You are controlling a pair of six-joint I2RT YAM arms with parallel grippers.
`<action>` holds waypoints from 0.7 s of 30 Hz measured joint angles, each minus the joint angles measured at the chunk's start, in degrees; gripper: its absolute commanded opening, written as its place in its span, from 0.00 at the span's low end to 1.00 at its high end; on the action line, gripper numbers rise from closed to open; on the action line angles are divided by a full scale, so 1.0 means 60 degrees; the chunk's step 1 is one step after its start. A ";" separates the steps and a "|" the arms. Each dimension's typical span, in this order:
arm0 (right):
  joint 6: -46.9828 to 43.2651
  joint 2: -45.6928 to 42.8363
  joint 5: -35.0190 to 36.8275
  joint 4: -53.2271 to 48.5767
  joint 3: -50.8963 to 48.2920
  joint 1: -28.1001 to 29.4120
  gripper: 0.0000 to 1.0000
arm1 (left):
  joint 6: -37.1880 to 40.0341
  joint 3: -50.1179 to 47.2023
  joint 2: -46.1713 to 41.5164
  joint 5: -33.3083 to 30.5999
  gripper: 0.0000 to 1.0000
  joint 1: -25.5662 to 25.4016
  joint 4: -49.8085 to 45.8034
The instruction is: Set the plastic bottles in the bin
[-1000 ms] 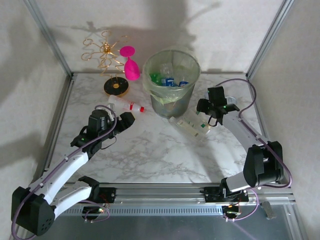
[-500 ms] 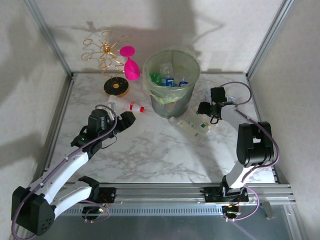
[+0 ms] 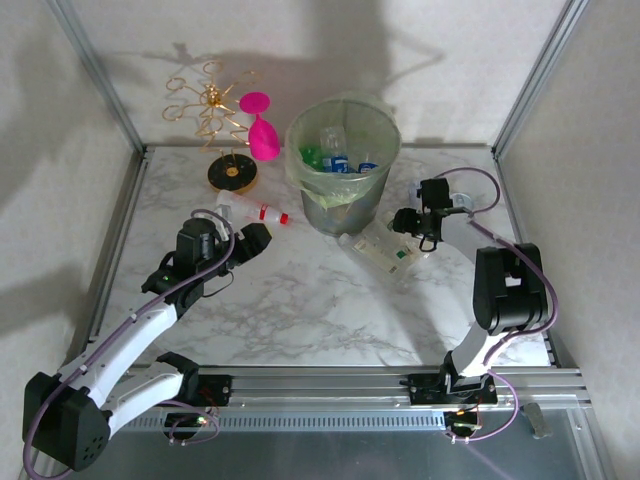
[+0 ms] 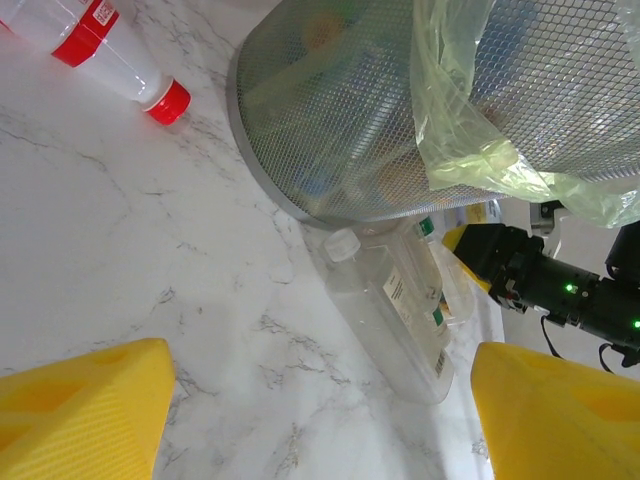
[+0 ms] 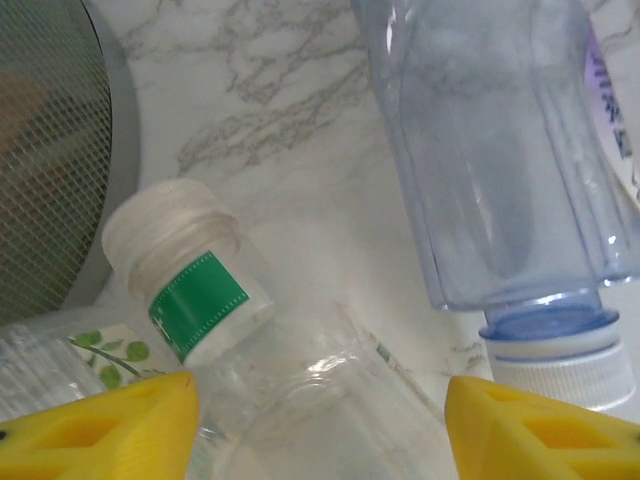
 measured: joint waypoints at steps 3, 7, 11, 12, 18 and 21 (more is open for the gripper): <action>0.0015 -0.0051 -0.0080 -0.0029 -0.0175 0.0000 0.60 | 0.0004 0.0000 0.0011 0.0000 0.78 0.0000 0.0000; 0.0040 -0.0087 -0.0138 -0.0033 -0.0233 0.0029 0.64 | 0.0007 0.0000 0.0066 0.0000 0.78 0.0000 -0.0007; 0.0018 -0.0087 -0.0066 -0.0076 -0.0259 0.0113 0.72 | 0.0040 0.0000 0.0098 0.0000 0.78 0.0000 -0.0004; 0.0022 -0.0087 -0.0047 -0.0095 -0.0262 0.0142 0.72 | 0.0044 0.0000 0.0106 0.0000 0.78 0.0000 -0.0011; 0.0011 -0.0087 0.0138 -0.0131 -0.0262 0.0317 0.71 | 0.0080 0.0000 0.0106 0.0004 0.78 0.0000 -0.0011; 0.0011 -0.0087 0.0146 -0.0131 -0.0266 0.0415 0.71 | 0.0109 0.0000 0.0106 0.0004 0.78 0.0000 -0.0011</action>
